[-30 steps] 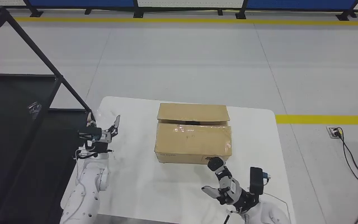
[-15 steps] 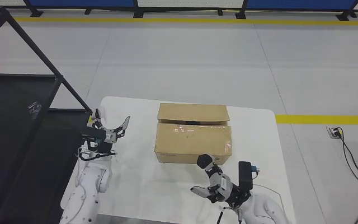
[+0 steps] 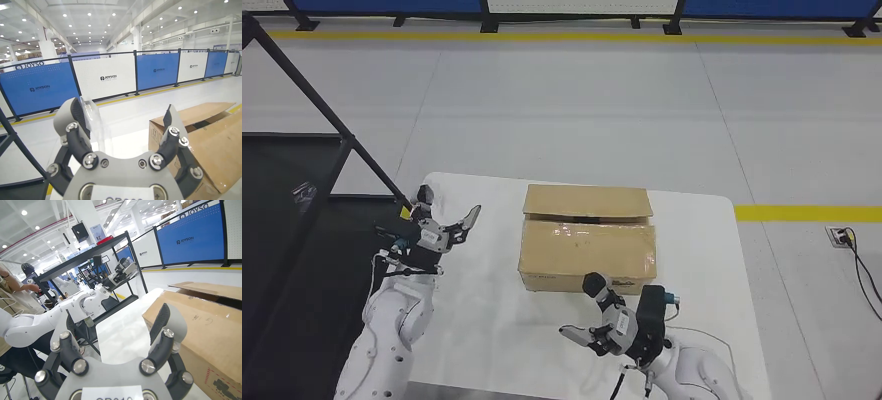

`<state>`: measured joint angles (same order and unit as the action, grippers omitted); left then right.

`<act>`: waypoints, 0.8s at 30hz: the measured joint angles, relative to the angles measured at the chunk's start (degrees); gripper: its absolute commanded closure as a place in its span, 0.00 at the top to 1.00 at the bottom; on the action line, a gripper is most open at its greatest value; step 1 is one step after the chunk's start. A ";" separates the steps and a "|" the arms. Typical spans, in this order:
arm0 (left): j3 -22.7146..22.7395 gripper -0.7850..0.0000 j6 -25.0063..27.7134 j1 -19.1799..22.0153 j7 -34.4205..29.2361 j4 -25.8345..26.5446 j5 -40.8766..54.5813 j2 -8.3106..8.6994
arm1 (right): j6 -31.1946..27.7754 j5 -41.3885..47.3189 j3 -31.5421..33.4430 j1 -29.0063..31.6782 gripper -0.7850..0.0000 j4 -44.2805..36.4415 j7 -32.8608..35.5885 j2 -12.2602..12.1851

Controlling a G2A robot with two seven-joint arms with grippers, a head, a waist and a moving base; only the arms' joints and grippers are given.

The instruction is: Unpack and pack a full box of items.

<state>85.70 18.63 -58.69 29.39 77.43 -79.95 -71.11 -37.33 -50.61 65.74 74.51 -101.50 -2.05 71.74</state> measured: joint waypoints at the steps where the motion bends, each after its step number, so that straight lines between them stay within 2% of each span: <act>1: 0.00 1.00 0.00 0.00 0.01 0.00 0.01 0.00 | 0.00 0.00 0.00 0.00 1.00 0.00 0.00 0.00; 5: -0.09 1.00 0.67 -0.26 -0.79 0.65 1.34 -0.12 | -0.76 -0.31 -0.62 0.12 1.00 -0.21 0.29 0.00; 9: -0.30 1.00 6.61 0.38 -6.47 4.73 12.35 -0.38 | -0.20 -4.44 -3.11 -2.07 1.00 -0.13 2.93 0.28; 13: -1.12 1.00 11.80 1.93 -14.41 8.96 25.45 -0.64 | 3.86 -9.09 -7.75 -5.93 1.00 0.41 5.83 1.22; 18: -1.71 1.00 15.56 3.21 -24.57 11.73 42.24 -0.72 | 7.74 -12.45 -11.50 -8.73 1.00 2.22 6.45 2.11; 22: 0.20 1.00 16.25 3.30 -38.48 12.91 60.47 -0.08 | 7.56 -12.36 -11.40 -8.66 1.00 2.19 6.44 2.09; 24: 0.16 1.00 16.22 3.28 -40.55 12.92 62.92 -0.07 | 7.56 -12.36 -11.40 -8.66 1.00 2.19 6.44 2.09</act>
<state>85.86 34.85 -55.41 -11.16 90.35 -17.03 -71.18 -29.77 -62.97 54.35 65.85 -99.31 4.39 73.83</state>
